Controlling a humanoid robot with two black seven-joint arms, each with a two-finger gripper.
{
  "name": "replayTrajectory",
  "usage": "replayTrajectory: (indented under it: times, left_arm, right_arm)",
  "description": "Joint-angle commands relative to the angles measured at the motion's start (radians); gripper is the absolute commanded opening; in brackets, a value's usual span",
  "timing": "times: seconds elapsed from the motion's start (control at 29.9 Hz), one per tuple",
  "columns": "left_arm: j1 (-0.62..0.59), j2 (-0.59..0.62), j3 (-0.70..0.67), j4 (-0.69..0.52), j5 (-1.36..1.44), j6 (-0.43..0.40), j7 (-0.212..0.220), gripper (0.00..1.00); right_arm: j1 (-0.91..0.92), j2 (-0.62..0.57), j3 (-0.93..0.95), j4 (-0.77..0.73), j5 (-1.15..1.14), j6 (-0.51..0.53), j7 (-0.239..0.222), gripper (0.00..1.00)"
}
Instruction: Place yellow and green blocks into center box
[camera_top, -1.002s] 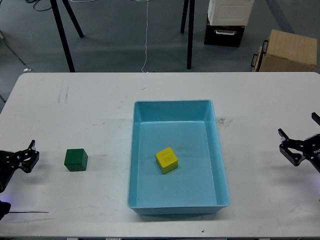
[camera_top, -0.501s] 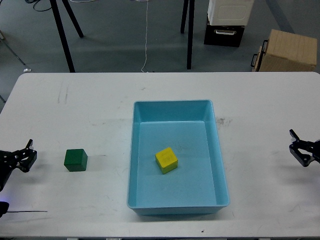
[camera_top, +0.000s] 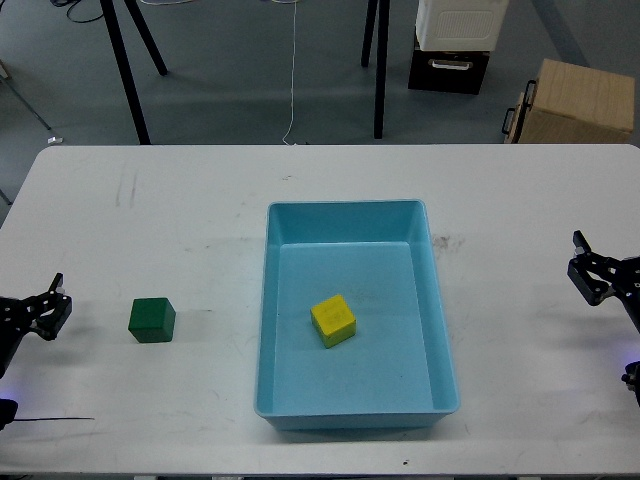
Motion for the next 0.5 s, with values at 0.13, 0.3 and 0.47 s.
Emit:
replayTrajectory:
  times: [0.13,0.3,0.47]
  left_arm:
    - [0.0,0.0,0.0,0.001,0.0,0.005,-0.028,1.0]
    - [0.002,0.001,0.0,0.001,0.001,-0.001,-0.066,1.0]
    - [0.003,0.001,0.0,0.0,0.003,-0.006,-0.068,1.0]
  right_arm:
    - [0.0,0.009,0.0,-0.003,0.002,0.0,0.0,1.0]
    - [-0.002,0.009,-0.006,-0.004,-0.003,0.0,0.0,1.0]
    - [-0.007,0.009,-0.008,-0.004,-0.003,0.0,0.0,1.0]
